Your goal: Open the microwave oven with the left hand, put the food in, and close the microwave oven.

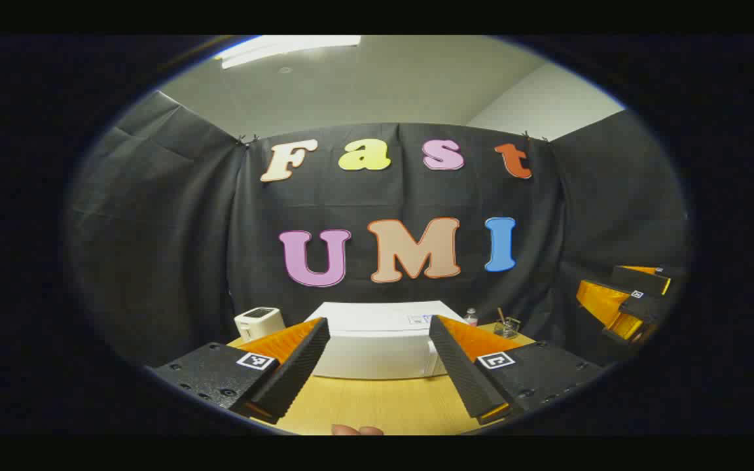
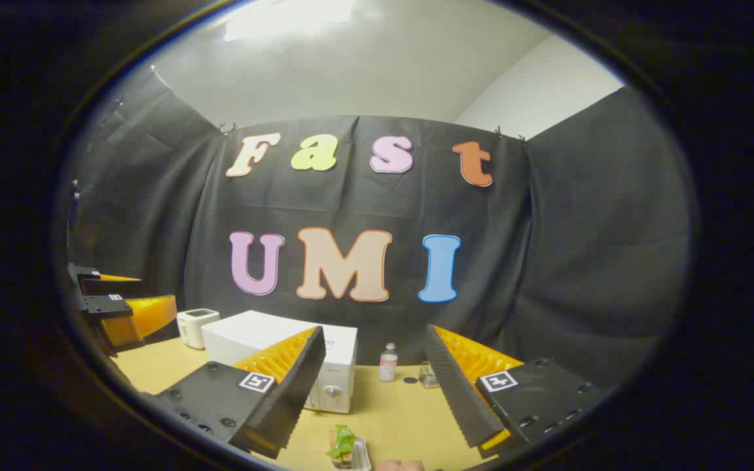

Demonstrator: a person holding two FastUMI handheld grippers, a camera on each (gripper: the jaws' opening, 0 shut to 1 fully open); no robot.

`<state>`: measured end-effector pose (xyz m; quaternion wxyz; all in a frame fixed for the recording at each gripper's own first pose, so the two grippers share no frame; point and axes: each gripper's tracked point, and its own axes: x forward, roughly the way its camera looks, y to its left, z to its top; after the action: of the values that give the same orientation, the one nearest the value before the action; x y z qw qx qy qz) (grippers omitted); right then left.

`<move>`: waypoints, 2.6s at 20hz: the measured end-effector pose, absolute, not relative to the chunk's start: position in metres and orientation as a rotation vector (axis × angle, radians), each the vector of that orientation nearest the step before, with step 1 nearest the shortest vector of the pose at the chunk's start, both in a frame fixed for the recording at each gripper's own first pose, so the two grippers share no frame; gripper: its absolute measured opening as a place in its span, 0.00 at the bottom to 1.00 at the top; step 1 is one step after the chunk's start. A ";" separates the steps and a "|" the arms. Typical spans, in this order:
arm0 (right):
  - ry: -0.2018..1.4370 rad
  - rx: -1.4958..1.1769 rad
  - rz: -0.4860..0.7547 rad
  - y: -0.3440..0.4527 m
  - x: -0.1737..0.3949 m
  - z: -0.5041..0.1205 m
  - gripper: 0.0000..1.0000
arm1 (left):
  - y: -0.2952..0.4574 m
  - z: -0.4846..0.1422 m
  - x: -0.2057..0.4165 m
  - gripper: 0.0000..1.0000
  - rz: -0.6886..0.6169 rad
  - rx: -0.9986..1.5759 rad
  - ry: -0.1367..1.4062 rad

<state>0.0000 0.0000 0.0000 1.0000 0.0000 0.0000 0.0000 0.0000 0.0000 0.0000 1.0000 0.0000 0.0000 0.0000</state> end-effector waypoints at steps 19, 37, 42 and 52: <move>0.000 -0.007 0.032 -0.008 -0.003 0.005 0.96 | -0.007 0.004 -0.011 0.95 0.022 0.021 0.006; -0.037 -0.061 0.062 -0.020 -0.027 0.016 0.97 | -0.031 -0.053 0.036 0.96 -0.024 0.006 0.039; -0.035 -0.084 0.036 -0.031 -0.040 0.019 0.97 | -0.053 -0.104 0.080 0.96 -0.068 0.014 0.086; -0.004 -0.131 0.018 -0.040 -0.049 0.015 0.97 | -0.111 -0.226 0.164 0.96 -0.184 0.062 0.226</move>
<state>-0.0486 -0.0399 0.0148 0.9978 -0.0652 -0.0018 0.0092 0.1642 -0.1108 -0.2256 0.9889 0.0309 0.1126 -0.0915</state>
